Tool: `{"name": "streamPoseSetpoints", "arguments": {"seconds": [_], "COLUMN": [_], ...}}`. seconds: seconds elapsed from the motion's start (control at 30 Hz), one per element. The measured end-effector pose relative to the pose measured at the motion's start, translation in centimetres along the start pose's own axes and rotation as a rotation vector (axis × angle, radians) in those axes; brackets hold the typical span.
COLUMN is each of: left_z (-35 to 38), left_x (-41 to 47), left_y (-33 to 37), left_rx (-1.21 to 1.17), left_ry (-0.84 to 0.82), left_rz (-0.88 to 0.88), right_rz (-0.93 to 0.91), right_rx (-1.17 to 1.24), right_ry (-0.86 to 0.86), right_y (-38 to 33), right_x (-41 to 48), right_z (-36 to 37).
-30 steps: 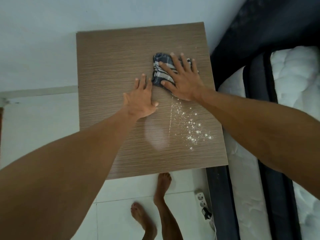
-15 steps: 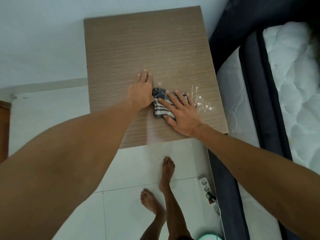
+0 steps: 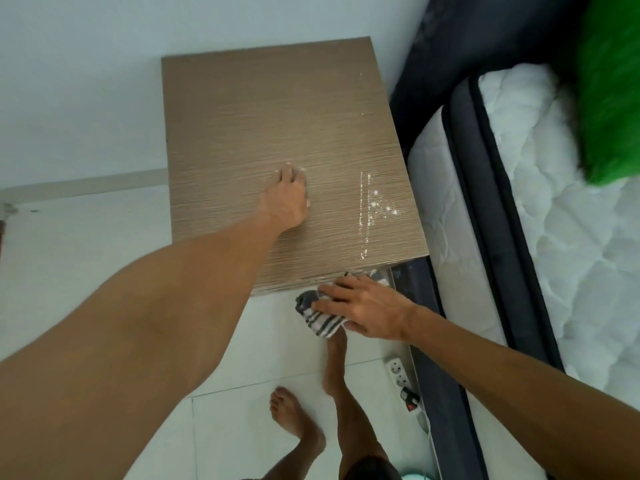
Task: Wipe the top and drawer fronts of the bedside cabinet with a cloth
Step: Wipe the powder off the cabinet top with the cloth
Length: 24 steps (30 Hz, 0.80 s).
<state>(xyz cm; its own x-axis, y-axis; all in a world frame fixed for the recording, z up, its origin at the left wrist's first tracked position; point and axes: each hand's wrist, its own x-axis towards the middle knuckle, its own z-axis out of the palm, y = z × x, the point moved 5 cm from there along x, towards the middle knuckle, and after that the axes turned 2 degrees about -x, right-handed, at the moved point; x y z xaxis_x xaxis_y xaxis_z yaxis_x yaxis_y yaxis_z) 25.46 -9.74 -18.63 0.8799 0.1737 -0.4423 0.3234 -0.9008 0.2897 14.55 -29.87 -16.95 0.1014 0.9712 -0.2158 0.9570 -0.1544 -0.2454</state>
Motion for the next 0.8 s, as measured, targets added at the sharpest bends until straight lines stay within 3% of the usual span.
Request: {"name": "streamPoseSetpoints", "arguments": {"seconds": [0.3,0.53,0.73,0.8], "left_z": [-1.1,-2.3,-2.3,-2.5], "left_x": [4.5,8.3,8.5,8.4], "left_y": [2.5,3.6,4.0,4.1], "left_rx": [-0.018,-0.029,-0.035,-0.047], "left_ry": [0.074,0.000,-0.025,-0.048], "left_rz": [-0.034,-0.197,-0.255,-0.264], "right_rz": [0.204,0.389,0.366,0.373], "right_rx": [-0.061,0.000,-0.039,-0.166], "right_ry": [0.193,0.270,0.193,0.125], "right_y": [17.9,32.0,38.6,39.6], "right_x": [3.2,10.1,16.5,17.6], "right_z": [-9.8,-14.2,-15.0,-14.8]}}
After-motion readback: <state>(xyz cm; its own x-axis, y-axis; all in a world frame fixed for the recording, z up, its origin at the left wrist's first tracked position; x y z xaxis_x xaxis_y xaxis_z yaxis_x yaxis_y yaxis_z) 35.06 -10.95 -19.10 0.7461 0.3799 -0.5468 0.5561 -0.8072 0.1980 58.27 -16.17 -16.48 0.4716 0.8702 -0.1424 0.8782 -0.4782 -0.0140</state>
